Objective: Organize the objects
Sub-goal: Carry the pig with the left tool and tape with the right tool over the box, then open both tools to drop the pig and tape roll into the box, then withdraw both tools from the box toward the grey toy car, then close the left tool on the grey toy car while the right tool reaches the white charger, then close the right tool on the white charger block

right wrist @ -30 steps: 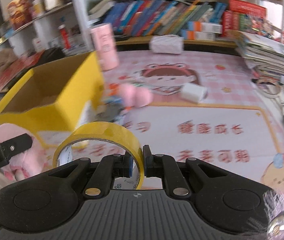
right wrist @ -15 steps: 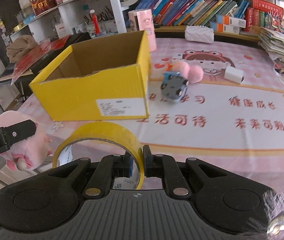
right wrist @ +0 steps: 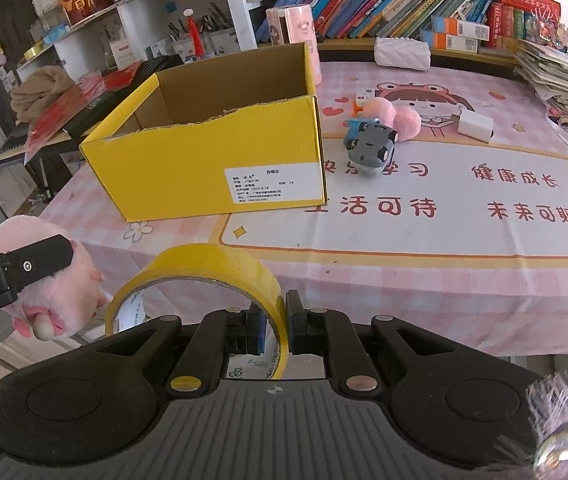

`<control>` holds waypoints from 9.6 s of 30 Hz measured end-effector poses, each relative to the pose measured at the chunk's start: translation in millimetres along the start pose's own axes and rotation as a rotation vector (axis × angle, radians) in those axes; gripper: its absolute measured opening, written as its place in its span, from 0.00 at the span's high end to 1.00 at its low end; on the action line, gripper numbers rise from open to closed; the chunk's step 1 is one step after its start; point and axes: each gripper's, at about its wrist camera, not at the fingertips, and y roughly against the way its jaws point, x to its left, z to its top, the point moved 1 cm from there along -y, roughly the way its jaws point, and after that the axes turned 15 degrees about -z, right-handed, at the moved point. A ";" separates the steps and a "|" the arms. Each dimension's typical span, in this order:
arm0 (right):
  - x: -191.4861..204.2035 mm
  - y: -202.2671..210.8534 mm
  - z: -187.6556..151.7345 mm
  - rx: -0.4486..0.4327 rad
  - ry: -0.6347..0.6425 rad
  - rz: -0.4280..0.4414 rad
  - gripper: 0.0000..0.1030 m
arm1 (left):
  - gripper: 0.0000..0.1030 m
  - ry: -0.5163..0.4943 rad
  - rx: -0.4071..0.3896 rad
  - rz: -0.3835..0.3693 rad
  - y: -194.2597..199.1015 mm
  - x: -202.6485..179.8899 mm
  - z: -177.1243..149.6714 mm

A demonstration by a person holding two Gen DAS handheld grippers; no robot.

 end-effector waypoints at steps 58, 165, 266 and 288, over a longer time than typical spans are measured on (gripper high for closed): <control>44.6 -138.3 173.7 -0.198 0.375 0.039 0.91 | 0.19 -0.114 -0.064 0.138 -150.0 -15.2 112.2; 13.9 -13.2 9.2 -0.185 0.279 -0.095 0.15 | 0.09 -0.083 0.092 0.167 -15.7 -20.8 -12.4; -242.9 -142.4 140.2 -0.164 0.103 -0.246 0.12 | 0.27 -0.303 0.299 0.216 -294.7 -214.5 27.3; -222.7 -235.2 177.8 -0.098 0.183 -0.096 0.12 | 0.45 -0.108 0.275 -0.022 -266.4 -199.0 35.5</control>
